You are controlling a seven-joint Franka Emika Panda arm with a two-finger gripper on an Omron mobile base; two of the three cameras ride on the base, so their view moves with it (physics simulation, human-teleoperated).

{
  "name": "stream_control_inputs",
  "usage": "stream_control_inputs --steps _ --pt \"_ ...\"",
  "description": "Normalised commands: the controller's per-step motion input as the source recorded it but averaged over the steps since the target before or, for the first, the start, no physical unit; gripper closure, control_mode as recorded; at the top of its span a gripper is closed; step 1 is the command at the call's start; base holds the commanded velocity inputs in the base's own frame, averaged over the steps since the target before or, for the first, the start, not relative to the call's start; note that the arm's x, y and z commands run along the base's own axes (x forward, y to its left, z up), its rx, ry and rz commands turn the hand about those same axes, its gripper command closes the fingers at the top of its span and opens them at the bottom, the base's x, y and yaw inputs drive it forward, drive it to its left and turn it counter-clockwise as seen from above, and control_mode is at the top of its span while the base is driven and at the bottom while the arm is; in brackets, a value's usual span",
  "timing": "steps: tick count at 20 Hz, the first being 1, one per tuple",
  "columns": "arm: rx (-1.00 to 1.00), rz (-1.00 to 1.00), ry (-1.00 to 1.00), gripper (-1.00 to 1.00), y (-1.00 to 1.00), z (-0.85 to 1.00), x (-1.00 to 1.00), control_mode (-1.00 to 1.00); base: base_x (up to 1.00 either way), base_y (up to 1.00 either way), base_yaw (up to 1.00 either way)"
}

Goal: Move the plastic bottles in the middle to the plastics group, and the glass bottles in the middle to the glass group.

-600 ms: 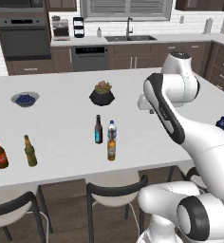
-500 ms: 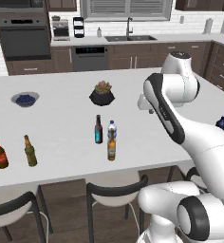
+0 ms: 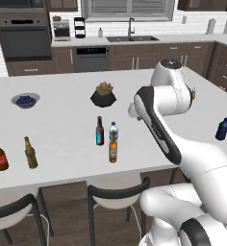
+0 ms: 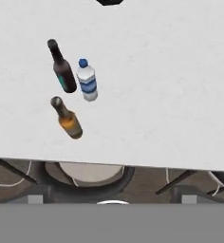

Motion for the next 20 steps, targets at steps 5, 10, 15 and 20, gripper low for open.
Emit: stream_control_inputs --steps 5,10,15,20 --pt "-0.17 0.02 -0.01 -1.00 0.93 -0.34 0.15 -1.00 0.00 0.00 0.00" --pt "0.00 0.04 -0.03 -1.00 0.59 -0.26 0.43 -1.00 0.00 0.00 0.00" --pt "0.01 0.01 0.13 -1.00 0.49 -0.30 0.60 -1.00 0.00 0.00 0.00" --pt "-0.01 0.00 0.24 -1.00 0.01 -0.33 0.56 -1.00 0.00 0.00 0.00"
